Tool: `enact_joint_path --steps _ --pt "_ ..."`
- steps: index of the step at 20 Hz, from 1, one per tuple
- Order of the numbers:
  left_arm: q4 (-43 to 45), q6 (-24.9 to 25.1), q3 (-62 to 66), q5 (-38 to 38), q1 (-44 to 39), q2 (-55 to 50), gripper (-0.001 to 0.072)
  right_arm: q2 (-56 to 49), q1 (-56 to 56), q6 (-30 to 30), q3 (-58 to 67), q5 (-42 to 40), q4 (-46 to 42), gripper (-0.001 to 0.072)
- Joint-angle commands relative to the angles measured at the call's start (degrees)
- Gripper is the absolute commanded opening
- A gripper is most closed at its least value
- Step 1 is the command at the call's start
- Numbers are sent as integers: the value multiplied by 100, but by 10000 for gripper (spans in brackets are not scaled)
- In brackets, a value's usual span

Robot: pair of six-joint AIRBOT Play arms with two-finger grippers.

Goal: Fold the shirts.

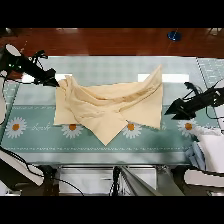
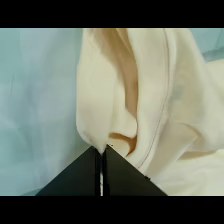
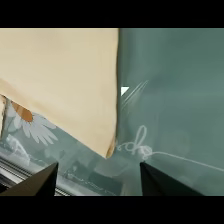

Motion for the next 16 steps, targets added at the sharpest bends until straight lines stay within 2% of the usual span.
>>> enact_joint_path --steps 1,6,10,11,12,13,14,16 --pt "-31 0 9 -59 2 2 30 245 61 -210 -890 -496 372 578" --pt "-31 0 9 -87 2 4 31 566 339 -219 -1550 -1056 380 577" --pt "-31 68 11 -122 2 4 30 564 1316 175 -1709 -2326 396 558" --pt "-33 149 11 -125 2 4 30 564 1585 348 -1709 -2800 393 464" --pt "-33 197 11 -125 2 4 30 564 1792 544 -1709 -3211 391 320" --pt "-31 199 11 -127 4 4 31 566 1961 734 -1709 -3574 385 139" --pt "-31 219 11 -131 4 4 31 566 2046 850 -1709 -3764 393 27" --pt "-31 306 13 -168 4 7 30 656 2059 848 -1707 -3801 422 25"
